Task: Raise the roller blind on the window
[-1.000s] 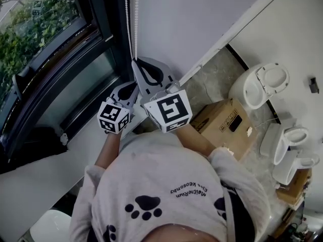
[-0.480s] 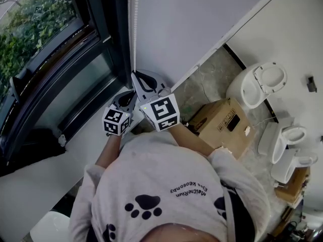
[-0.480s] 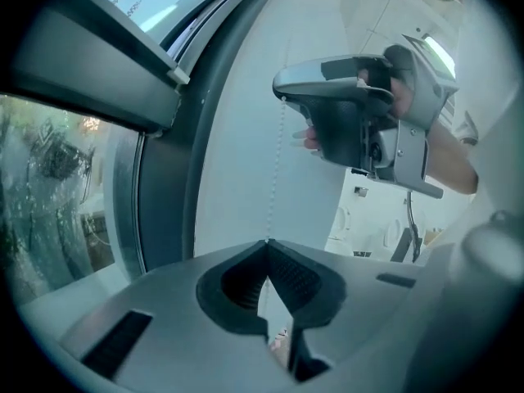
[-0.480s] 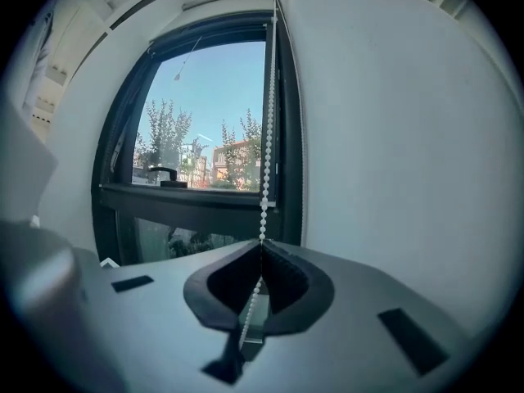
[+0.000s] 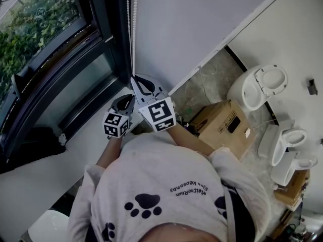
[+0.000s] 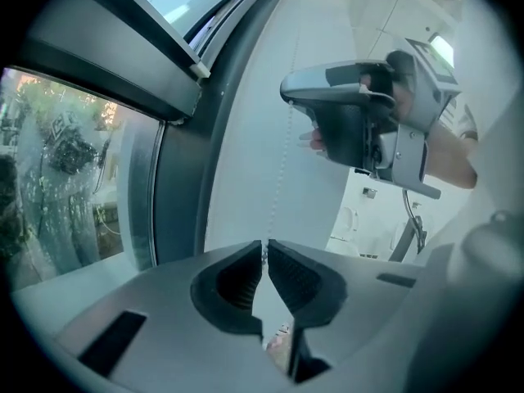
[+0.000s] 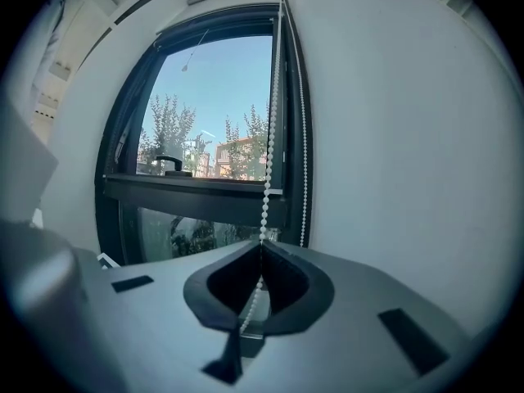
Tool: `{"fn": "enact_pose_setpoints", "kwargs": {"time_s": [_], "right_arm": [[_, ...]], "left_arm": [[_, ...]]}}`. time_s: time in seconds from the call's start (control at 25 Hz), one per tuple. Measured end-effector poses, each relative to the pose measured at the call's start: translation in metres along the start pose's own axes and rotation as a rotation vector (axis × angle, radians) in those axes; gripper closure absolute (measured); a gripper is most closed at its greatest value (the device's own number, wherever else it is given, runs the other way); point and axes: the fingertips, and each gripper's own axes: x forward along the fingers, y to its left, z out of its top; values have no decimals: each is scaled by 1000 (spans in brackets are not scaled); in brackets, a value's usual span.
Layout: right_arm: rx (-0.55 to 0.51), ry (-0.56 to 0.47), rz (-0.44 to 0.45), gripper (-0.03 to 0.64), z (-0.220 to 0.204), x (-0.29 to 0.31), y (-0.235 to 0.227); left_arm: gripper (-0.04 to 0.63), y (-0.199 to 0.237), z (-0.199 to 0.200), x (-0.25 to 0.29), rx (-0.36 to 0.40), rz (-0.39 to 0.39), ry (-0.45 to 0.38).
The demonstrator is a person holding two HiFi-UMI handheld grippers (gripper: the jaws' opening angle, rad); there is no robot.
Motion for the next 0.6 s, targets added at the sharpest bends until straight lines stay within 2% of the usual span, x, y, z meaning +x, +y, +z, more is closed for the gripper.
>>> {"fn": "enact_pose_setpoints", "kwargs": {"time_s": [0.12,0.2,0.36,0.48,0.6], "right_arm": [[-11,-8,-9,607,1,0,-3],[-16,-15,-15,607,3,-1,-4],[-13,-27,-28,606,5,-2,-7],[-56,-38,-51,606,7,-3,-9],[-70,-37,-66,606,7,-3,-11]], "left_arm": [[565,-1,12,-6,-3,2,-28],[478,-3,27,-10,3,-2,-64],[477,-6,69,-23,26,10,-160],[477,-11,102,-34,44,15,-238],[477,-18,126,-41,68,-6,-272]]}}
